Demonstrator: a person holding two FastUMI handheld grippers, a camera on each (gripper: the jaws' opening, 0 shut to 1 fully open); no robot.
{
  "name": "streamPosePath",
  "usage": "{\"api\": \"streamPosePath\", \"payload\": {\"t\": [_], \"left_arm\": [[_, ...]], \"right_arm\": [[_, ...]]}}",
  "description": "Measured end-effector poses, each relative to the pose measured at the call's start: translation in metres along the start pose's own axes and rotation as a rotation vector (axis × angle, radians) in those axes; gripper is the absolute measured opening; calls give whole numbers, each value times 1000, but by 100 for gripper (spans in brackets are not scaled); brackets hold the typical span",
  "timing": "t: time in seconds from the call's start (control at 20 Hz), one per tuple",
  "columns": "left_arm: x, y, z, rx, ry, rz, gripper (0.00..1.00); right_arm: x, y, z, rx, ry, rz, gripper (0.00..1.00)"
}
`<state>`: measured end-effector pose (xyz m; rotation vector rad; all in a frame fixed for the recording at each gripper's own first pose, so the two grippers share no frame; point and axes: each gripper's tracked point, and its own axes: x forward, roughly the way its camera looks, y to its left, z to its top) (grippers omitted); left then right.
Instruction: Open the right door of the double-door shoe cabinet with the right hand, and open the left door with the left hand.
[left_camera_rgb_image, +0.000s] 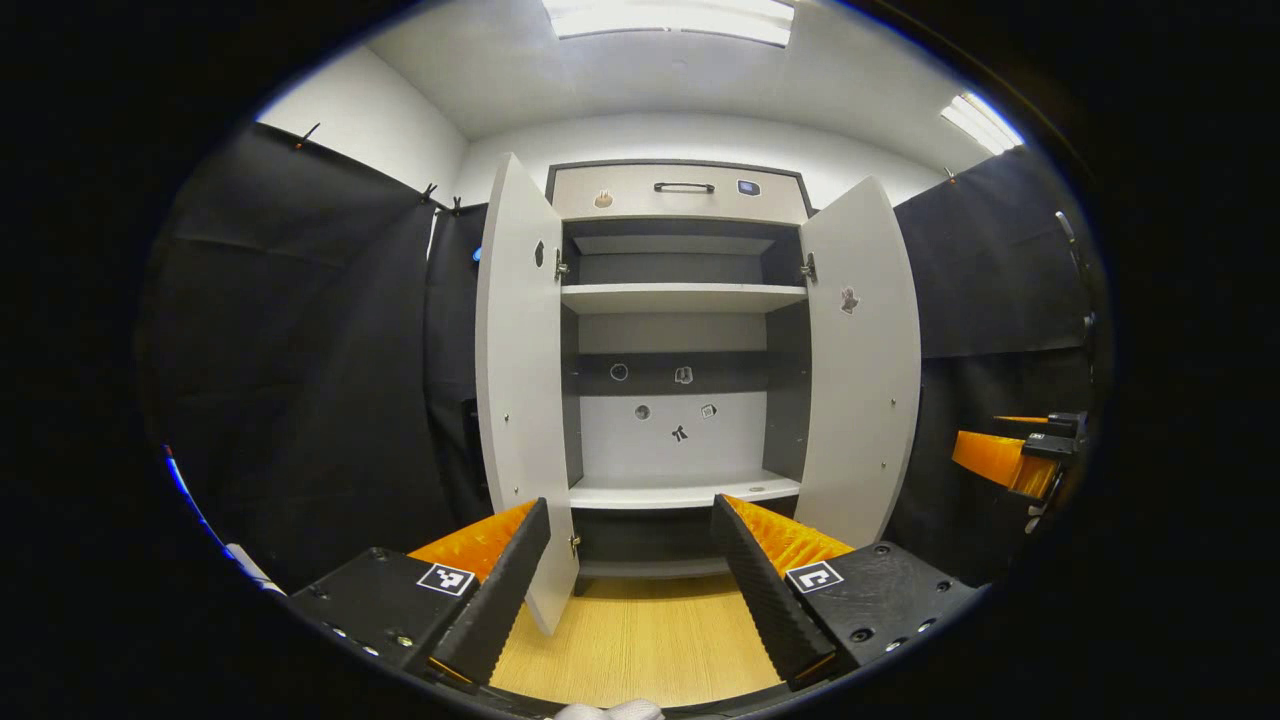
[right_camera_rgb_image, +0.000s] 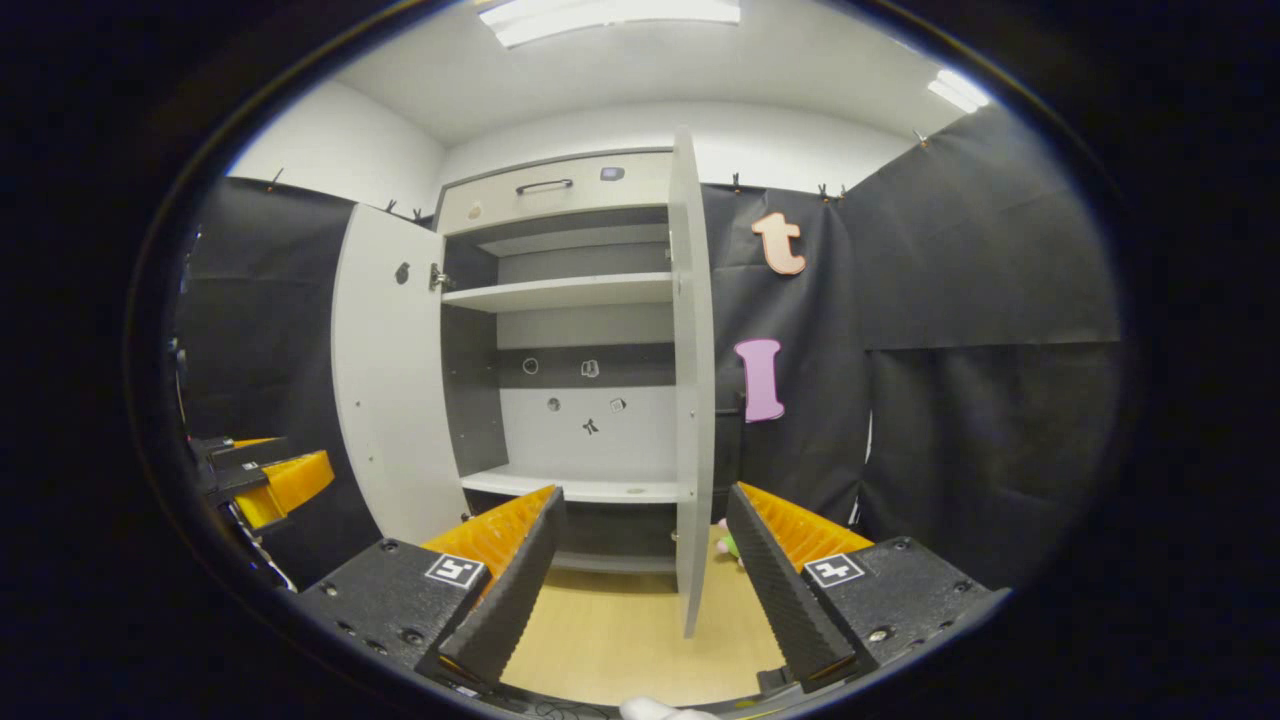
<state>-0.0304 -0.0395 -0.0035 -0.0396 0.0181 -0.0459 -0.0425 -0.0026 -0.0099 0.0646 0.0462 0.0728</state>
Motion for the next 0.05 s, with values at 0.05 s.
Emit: {"api": "streamPosePath", "payload": {"t": [0.05], "left_arm": [[0, -1, 0, 2, 0, -3, 97]], "right_arm": [[1, 0, 0, -2, 0, 0, 100]]}}
